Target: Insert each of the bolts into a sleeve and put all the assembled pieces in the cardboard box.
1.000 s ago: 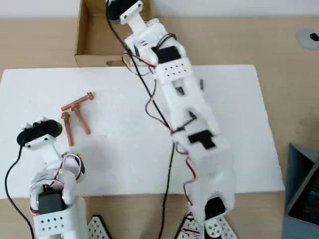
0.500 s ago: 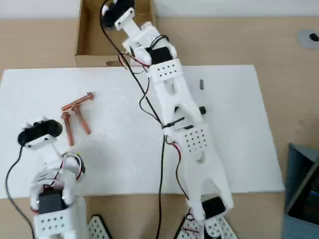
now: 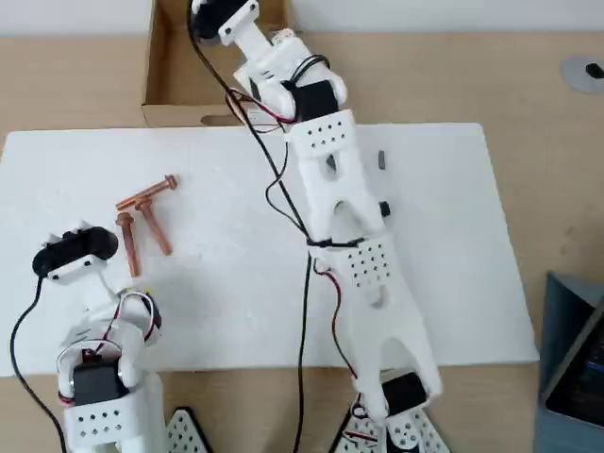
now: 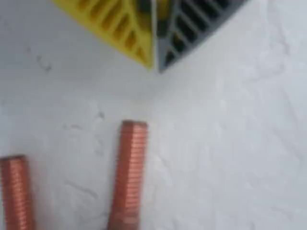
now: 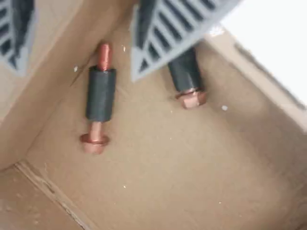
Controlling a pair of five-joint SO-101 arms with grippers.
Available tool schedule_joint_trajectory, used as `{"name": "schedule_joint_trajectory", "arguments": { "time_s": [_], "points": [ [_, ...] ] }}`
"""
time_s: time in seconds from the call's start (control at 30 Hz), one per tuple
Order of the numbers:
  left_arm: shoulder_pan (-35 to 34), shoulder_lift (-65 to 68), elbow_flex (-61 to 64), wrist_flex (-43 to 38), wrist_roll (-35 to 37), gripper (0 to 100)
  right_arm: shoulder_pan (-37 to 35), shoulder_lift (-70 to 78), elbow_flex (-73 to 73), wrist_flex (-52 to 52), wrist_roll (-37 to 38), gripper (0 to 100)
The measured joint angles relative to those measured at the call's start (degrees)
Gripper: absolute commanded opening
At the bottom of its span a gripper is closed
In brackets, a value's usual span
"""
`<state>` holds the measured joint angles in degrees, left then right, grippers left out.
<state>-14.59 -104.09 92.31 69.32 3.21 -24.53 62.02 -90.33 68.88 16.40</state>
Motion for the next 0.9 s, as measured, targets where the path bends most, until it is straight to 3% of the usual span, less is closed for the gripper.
{"name": "schedule_joint_trajectory", "arguments": {
  "time_s": [0.3,0.77,0.9],
  "points": [
    [0.0,0.0,0.0,0.0,0.0,0,0.0,-0.8,-2.5,12.2,0.0,16.8],
    [0.0,0.0,0.0,0.0,0.0,0,0.0,-14.1,-2.7,31.5,0.0,16.8],
    [0.0,0.0,0.0,0.0,0.0,0,0.0,-18.5,-2.7,32.4,0.0,16.8]
  ]
}}
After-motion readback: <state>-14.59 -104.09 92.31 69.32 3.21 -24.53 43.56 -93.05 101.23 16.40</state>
